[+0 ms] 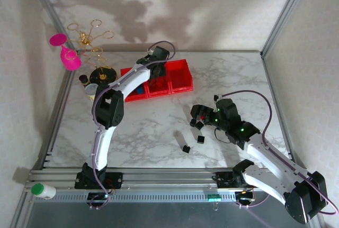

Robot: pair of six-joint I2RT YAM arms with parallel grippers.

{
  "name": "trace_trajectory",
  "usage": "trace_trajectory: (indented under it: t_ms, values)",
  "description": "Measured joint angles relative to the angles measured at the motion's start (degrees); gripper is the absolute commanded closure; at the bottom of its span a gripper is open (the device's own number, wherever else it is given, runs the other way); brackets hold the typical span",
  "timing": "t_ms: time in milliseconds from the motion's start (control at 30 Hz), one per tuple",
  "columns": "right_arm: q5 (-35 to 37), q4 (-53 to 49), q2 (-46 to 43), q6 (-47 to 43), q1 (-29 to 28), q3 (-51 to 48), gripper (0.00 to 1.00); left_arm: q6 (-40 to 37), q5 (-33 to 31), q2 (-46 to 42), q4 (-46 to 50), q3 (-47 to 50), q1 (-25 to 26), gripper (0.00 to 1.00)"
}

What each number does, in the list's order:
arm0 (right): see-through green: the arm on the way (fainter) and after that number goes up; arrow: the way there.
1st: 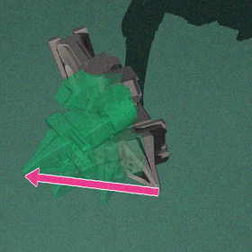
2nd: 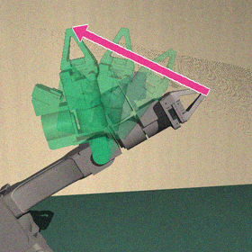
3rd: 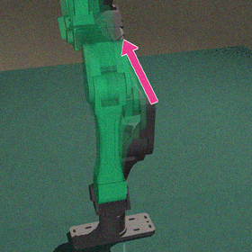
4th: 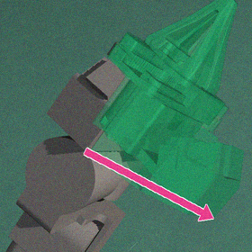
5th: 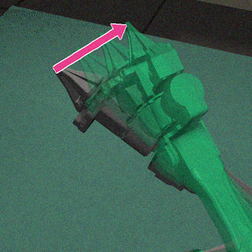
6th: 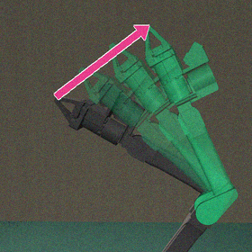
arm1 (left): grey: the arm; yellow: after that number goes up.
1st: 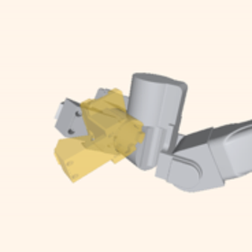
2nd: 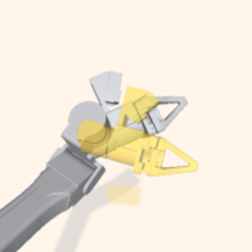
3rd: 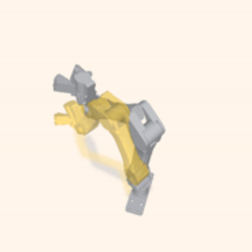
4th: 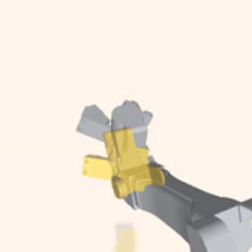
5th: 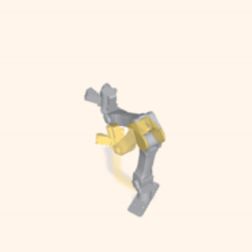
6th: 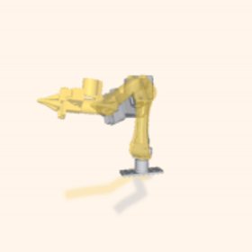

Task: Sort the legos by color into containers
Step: Place the lego in the container, then rotate the lego at the center of the table.

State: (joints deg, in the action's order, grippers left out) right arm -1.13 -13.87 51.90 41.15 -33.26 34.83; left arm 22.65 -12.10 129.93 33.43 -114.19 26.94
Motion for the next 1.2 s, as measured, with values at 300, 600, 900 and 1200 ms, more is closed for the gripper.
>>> trace_trajectory:
  t_ms: [300,600,900,1200]
  values:
    - [0.96,-0.26,0.02,0.00,0.22,0.11,0.01,-0.02,0.57,-2.97,1.16,0.46,0.48,0.53]
    - [2.29,-1.79,-1.77,0.46,1.51,0.11,0.01,-0.31,2.78,-15.93,-2.32,9.86,7.50,0.53]
    - [5.49,-10.38,-10.43,3.87,1.77,0.09,0.01,-1.92,8.13,-18.16,-8.48,18.32,15.74,0.51]
    - [9.07,-21.05,-19.65,8.33,1.88,-0.68,0.01,-5.70,11.34,-10.71,-12.17,17.42,19.41,0.50]
